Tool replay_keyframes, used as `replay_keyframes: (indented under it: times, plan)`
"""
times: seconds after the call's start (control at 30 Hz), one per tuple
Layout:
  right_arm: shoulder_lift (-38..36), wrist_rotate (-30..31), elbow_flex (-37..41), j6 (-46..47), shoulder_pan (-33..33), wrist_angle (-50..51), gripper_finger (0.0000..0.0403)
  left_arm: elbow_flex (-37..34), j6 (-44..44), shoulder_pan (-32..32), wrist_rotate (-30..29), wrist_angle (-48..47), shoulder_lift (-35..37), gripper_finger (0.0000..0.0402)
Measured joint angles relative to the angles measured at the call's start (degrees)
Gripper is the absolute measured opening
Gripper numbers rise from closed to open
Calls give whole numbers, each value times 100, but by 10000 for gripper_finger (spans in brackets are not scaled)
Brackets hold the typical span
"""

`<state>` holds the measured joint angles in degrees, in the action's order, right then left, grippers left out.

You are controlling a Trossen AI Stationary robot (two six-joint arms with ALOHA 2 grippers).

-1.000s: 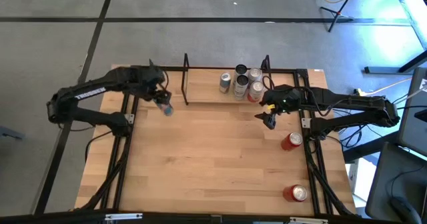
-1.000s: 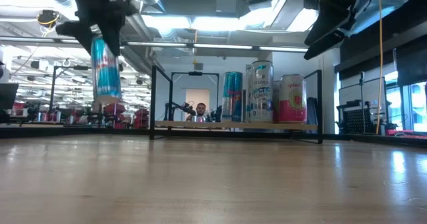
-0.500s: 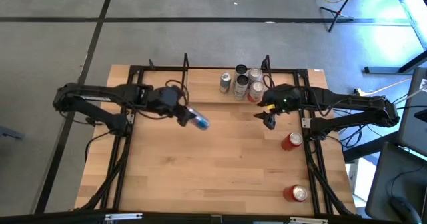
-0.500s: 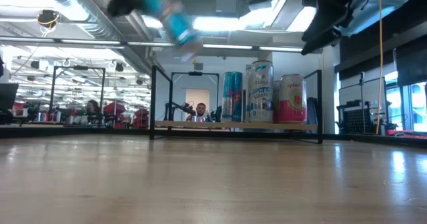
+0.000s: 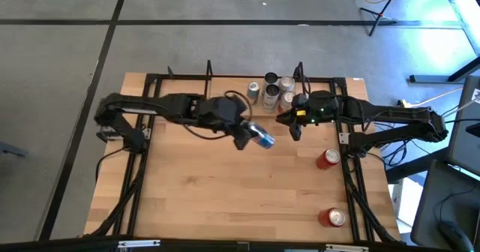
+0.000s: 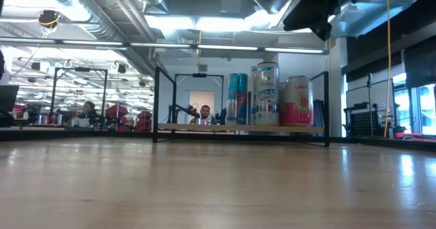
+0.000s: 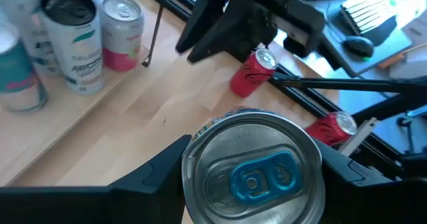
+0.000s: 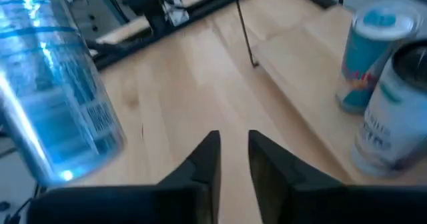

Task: Place canned beverage on shelf
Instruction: Put the blue soda can on the shelf

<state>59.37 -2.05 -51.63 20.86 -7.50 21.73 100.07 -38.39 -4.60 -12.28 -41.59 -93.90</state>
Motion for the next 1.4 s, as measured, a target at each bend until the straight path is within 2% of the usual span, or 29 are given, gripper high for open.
replay_keyframes:
  times: [0.1, 0.23, 0.5, 0.63, 0.93, 1.1, 1.27, 1.4]
  plan:
    - [105, 103, 1, 61, 131, -125, 40, 324, -5, 8, 60, -5, -360, 199]
    - [204, 109, -2, 254, 556, -506, 24, 490, -184, 11, -161, -36, -602, 199]
    - [543, 556, -1, 309, 1073, -478, 14, 488, -348, 22, -499, 137, -652, 207]
    - [626, 529, -1, 319, 1091, -494, 14, 488, -352, 21, -593, 177, -661, 210]
    - [663, 536, 14, 319, 1075, -825, 14, 505, -197, 47, -1255, 544, -699, 210]
    - [518, 681, 1, 205, 982, -227, 14, 501, 144, 174, -1141, 618, -722, 211]
    - [92, 642, -121, 182, 621, 719, 14, 501, 431, 366, -695, 502, -720, 211]
    - [-266, 874, -191, 122, 375, 1469, 14, 499, 348, 483, -769, 255, -720, 211]
